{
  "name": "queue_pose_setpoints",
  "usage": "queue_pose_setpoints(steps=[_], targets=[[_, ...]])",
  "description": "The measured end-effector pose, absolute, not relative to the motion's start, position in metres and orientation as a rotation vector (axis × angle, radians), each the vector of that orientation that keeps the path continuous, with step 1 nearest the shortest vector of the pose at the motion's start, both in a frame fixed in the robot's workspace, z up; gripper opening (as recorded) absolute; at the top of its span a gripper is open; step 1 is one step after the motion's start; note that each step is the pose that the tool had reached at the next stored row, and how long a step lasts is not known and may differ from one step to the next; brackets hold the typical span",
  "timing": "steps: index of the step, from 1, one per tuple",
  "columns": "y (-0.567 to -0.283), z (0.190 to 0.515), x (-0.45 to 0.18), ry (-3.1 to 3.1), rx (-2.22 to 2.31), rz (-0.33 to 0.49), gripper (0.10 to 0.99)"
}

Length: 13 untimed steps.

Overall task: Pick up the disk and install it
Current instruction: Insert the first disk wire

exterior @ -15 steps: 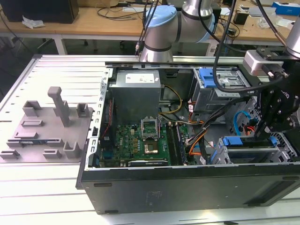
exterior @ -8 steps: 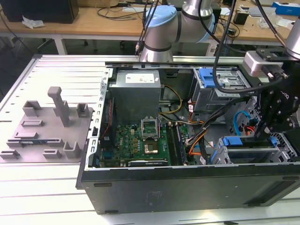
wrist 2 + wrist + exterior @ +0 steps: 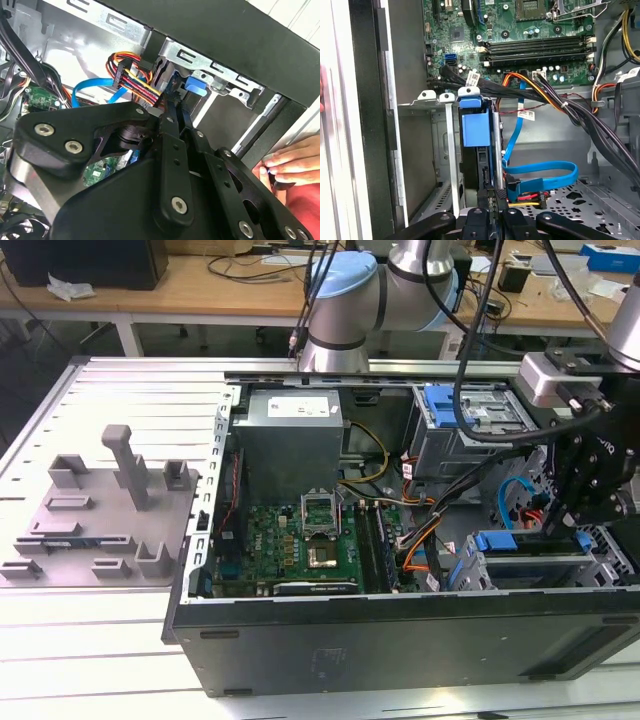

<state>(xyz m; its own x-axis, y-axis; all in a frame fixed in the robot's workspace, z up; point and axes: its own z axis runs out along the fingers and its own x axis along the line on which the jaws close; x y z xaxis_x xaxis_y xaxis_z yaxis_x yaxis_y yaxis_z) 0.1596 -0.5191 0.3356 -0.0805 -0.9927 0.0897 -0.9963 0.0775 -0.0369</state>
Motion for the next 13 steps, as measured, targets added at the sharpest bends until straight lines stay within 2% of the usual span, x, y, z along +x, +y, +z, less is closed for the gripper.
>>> queue_pose_setpoints(steps=[1,2,7,13], targets=[[-0.519,0.335,0.159,-2.276,2.102,0.136,0.239],[-0.519,0.355,0.159,-2.276,2.102,0.136,0.306],[-0.517,0.372,0.159,-2.274,2.098,0.142,0.306],[-0.515,0.374,0.159,-2.267,2.093,0.155,0.306]])
